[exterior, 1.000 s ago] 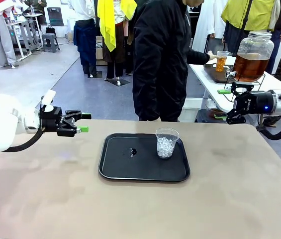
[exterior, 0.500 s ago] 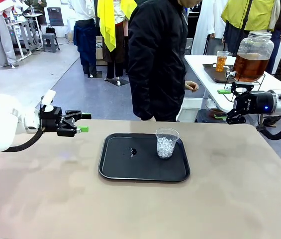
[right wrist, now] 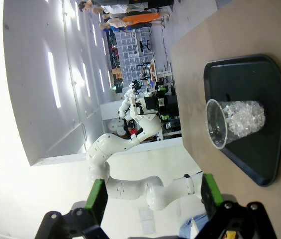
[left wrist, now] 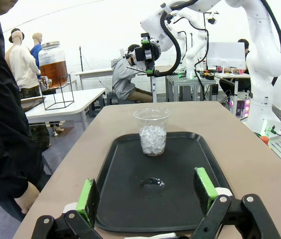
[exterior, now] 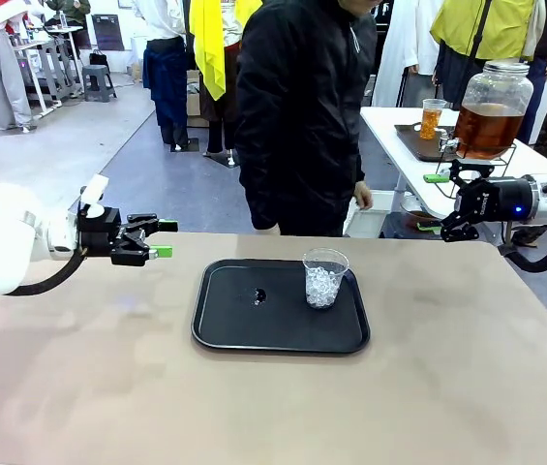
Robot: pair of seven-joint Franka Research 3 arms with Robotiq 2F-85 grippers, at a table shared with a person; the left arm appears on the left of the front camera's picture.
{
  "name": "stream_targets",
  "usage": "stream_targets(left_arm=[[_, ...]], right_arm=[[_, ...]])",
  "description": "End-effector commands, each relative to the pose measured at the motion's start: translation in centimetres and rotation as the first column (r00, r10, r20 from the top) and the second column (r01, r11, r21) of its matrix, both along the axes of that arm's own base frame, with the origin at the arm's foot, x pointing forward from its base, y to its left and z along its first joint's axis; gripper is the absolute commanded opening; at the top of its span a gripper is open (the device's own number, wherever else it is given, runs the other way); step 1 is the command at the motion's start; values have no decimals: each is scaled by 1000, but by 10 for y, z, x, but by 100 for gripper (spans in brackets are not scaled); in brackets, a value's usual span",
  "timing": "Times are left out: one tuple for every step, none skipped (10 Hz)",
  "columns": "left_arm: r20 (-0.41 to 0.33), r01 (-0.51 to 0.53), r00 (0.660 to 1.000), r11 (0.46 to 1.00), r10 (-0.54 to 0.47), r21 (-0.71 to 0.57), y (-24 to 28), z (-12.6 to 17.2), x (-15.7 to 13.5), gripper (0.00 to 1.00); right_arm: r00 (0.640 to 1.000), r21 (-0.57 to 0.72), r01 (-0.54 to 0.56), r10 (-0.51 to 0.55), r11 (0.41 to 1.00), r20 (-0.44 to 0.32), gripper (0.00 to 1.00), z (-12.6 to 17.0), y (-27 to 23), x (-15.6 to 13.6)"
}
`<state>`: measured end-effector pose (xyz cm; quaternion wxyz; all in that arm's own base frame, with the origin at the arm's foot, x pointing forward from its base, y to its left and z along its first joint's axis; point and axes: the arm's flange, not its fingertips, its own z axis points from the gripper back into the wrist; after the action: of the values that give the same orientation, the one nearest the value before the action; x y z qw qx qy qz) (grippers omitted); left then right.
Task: Pour the drink into the iced cup.
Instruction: Pick up the iced cup indicated by the human and present it to them.
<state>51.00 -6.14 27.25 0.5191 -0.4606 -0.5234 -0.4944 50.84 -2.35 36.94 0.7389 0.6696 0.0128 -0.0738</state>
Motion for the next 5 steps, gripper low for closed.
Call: stream_targets(left_arm=[[-7, 0, 1000, 1000, 0, -3, 0, 2, 1, 100], [-7, 0, 1000, 1000, 0, -3, 0, 2, 1, 100], [-7, 0, 1000, 1000, 0, -3, 0, 2, 1, 100], [-7, 0, 1000, 1000, 0, -3, 0, 2, 1, 100], [-7, 0, 1000, 1000, 0, -3, 0, 2, 1, 100]], right_arm=[[1000, -4, 6, -6, 1000, 3, 100, 1, 1, 0], [1000, -4, 6, -6, 1000, 3, 100, 1, 1, 0], [1000, -4, 6, -6, 1000, 3, 100, 1, 1, 0], [1000, -4, 6, -6, 1000, 3, 100, 1, 1, 0], [1000, -4, 6, -6, 1000, 3, 100, 1, 1, 0]])
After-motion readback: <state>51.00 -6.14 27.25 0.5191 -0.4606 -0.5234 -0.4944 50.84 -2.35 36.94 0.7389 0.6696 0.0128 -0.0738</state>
